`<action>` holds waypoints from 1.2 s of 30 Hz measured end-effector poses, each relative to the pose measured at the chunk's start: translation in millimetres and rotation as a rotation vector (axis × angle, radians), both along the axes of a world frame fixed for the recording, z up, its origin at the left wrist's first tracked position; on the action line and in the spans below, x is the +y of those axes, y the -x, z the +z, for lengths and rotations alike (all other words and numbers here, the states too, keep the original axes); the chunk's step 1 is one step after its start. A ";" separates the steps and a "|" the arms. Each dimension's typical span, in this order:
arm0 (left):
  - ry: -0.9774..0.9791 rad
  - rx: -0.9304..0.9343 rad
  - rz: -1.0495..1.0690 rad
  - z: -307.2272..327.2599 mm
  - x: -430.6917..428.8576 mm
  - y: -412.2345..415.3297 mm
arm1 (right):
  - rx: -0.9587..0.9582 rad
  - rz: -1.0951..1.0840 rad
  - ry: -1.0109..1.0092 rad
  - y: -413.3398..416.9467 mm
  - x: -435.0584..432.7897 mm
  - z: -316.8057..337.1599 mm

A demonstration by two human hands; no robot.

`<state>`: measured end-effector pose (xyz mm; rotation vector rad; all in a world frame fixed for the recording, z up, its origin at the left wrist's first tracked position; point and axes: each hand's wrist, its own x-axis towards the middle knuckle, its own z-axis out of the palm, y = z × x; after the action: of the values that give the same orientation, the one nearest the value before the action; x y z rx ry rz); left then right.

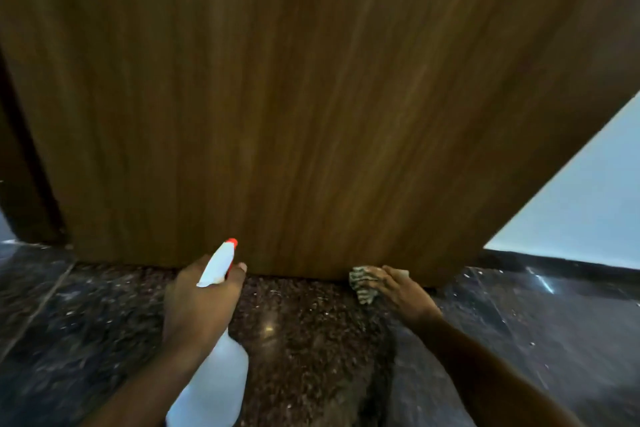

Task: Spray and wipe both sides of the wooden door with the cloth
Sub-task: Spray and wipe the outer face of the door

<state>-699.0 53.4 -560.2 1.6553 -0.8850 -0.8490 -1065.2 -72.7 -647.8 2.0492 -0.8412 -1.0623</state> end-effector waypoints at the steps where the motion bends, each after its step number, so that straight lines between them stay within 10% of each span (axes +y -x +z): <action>1: -0.005 0.016 -0.017 -0.8 -3.2 10.2 | -0.035 -0.038 0.014 19.1 3.2 3.6; 8: -0.023 0.018 -0.112 -13.9 -32.0 77.1 | -0.145 -0.280 0.027 144.3 -7.6 -4.5; 11: -0.019 0.006 -0.142 -15.8 -46.4 101.7 | -0.537 -0.352 0.172 167.6 2.1 6.0; 15: -0.015 -0.029 -0.209 -6.5 -66.9 131.1 | -1.299 -0.965 0.231 186.3 13.5 23.5; 21: 0.025 -0.121 -0.226 36.8 -86.9 148.9 | -1.500 -1.467 0.162 148.0 -24.9 71.0; 29: -0.098 -0.075 -0.197 190.7 -62.5 141.0 | -2.546 -2.111 -0.063 50.3 -2.1 188.3; 36: -0.075 -0.084 -0.232 380.5 -49.2 147.7 | -2.923 -2.013 -0.315 -27.2 39.9 414.5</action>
<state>-846.7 4.2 -179.8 1.6840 -1.1319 -0.9855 -1038.1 -32.8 -233.2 -0.0307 1.3803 -1.1536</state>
